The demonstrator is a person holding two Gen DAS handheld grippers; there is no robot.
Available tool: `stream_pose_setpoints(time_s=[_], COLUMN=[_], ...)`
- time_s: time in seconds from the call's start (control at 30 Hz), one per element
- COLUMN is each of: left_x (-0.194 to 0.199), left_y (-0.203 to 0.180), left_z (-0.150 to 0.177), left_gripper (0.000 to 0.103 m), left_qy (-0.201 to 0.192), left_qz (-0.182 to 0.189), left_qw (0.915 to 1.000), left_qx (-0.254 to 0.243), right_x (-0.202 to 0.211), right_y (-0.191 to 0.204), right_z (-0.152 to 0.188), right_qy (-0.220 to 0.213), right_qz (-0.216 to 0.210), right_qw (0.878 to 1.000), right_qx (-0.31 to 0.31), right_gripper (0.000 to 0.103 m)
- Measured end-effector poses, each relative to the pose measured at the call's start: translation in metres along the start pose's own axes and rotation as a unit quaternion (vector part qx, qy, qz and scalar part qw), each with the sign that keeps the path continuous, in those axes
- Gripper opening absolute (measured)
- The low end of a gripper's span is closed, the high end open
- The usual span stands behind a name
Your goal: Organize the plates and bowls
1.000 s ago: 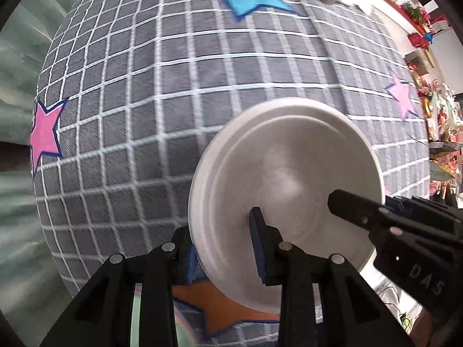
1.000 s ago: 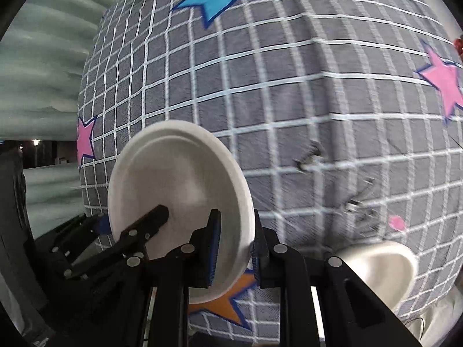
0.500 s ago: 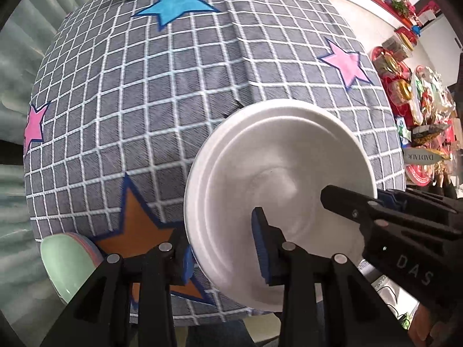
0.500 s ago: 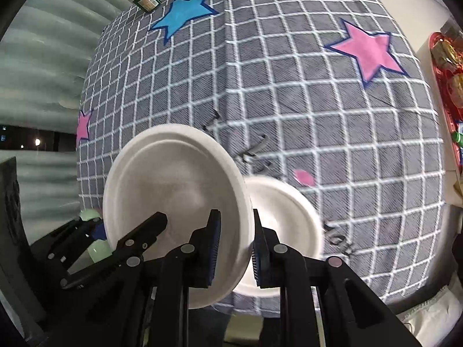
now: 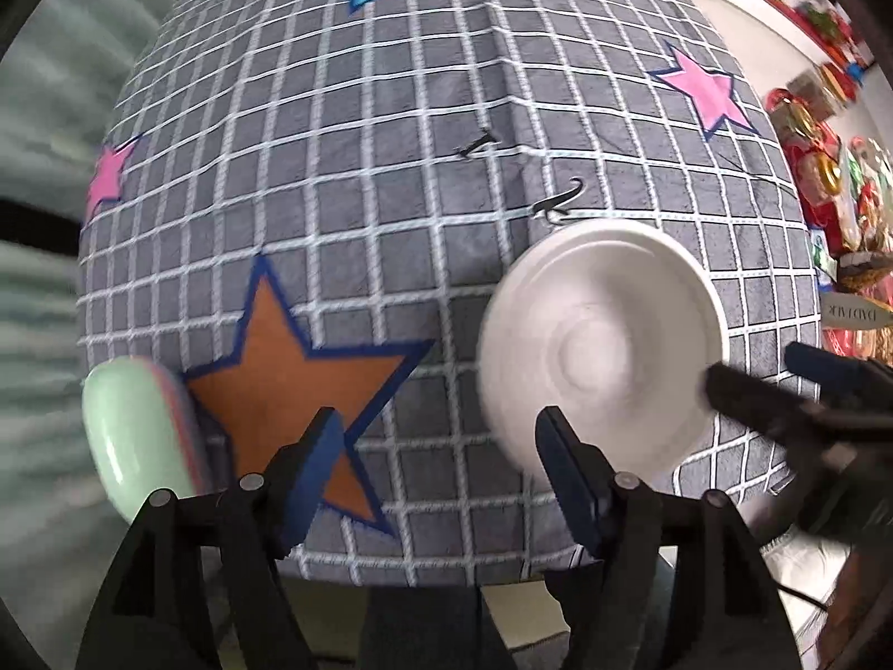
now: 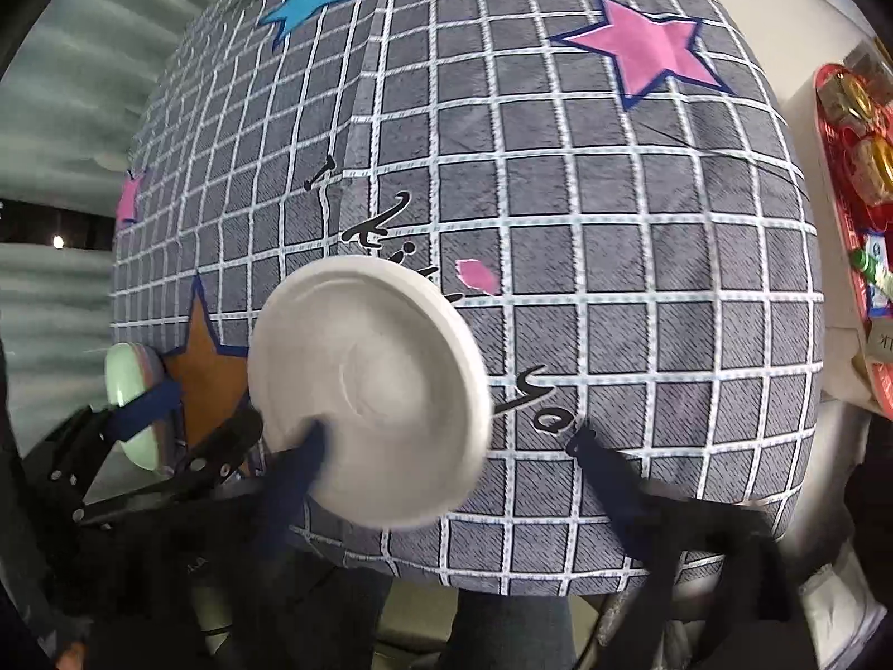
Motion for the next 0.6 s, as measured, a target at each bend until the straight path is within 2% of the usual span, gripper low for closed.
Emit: stream_pose_setpoints(time_s=[0.07,0.13,0.27,0.4,0.43,0.6], left_x=[0.008,0.021,0.042,0.045,0.051,0.066], left_y=[0.010,0.017,0.039,0.024,0.040,0.025], left_z=[0.008,0.013,0.007,-0.004,-0.004,-0.006], left_gripper=[0.077,0.078,0.079,0.079,0.079,0.079], left_qy=[0.002,0.003,-0.006,0.002,0.004,-0.018], left_qz=[-0.005,-0.006,-0.008,-0.015,-0.018,-0.017], left_qw=[1.0000,0.9999,0.9999,0.9997,0.9994,0.9972], left_qx=[0.004,0.007,-0.001,-0.021,-0.028,-0.070], right_x=[0.011,0.019,0.031,0.031,0.031,0.040], right_y=[-0.003,-0.005,-0.014,-0.015,-0.017,-0.013], right_z=[0.003,0.008,0.028,0.039,0.042,0.049], right_qy=[-0.002,-0.003,-0.006,-0.007,-0.001,-0.011], right_qz=[-0.002,-0.001,0.005,-0.005,-0.009,-0.008], right_qw=[1.000,1.000,1.000,0.999,0.998,0.998], right_qx=[-0.004,-0.013,-0.030,-0.054,-0.063,-0.063], right_gripper=[0.098,0.102,0.102,0.102,0.102,0.102])
Point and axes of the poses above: each gripper's, at about its wrist camera, not at the fingertips, and x roughly against the way its jaws point, y to its left, z to its underside, the point moved 1 cm from there along -x, roughly the way its jaws point, and after that the axes turned 9 degrees about -z, right-handed, at the moved point
